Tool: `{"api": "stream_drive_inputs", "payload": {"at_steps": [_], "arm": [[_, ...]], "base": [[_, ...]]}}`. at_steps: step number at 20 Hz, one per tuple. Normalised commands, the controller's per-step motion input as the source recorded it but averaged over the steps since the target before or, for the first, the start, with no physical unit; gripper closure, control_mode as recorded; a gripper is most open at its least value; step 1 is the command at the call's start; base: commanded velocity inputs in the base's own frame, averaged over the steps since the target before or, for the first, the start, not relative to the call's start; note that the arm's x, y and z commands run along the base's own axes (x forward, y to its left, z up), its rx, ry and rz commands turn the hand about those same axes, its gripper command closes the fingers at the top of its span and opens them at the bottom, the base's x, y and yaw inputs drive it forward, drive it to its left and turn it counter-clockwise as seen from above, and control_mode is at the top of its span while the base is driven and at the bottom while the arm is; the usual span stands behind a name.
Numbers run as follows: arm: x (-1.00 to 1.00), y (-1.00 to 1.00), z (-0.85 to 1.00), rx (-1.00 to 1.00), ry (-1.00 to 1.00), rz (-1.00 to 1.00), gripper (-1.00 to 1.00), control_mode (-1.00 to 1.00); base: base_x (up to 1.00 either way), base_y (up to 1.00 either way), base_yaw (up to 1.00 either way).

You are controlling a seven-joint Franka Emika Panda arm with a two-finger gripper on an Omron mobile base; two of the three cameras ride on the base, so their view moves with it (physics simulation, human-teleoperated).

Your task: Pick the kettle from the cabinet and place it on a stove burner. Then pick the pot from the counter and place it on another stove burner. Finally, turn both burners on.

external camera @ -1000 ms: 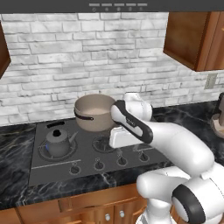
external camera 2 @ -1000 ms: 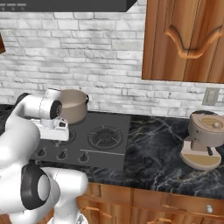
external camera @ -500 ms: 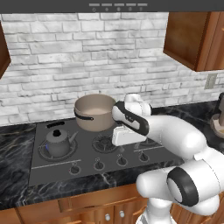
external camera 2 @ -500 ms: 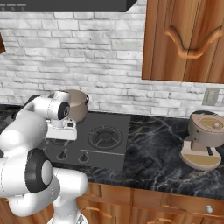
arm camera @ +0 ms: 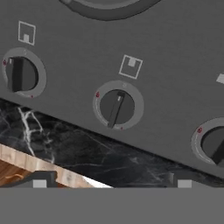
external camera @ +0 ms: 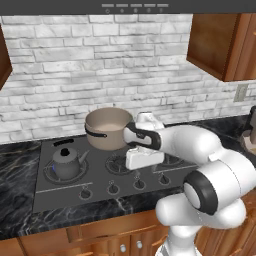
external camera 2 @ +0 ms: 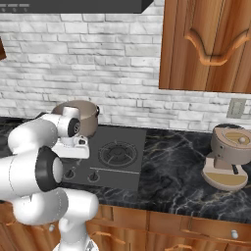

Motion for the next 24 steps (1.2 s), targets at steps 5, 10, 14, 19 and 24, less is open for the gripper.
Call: {"api": "stream_drive_inputs", "payload": {"at_steps": [5, 10, 14, 19, 24], "arm": [[0.15, 0.0, -0.27, -0.03, 0.0, -0.01, -1.0, -1.0], [0.11, 0.0, -0.23, -0.02, 0.0, -0.01, -1.0, -1.0], [0.01, 0.09, -0.19, -0.02, 0.0, -0.02, -1.0, -1.0], [0.0, 0.1, -0.16, -0.02, 0.0, -0.02, -1.0, -1.0], [0.0, 0.01, -0.21, -0.03, 0.0, 0.0, -1.0, -1.0]], "base": [[0.0, 0.0, 0.0], [0.0, 0.0, 0.0], [0.0, 0.0, 0.0], [0.0, 0.0, 0.0], [0.0, 0.0, 0.0]]}}
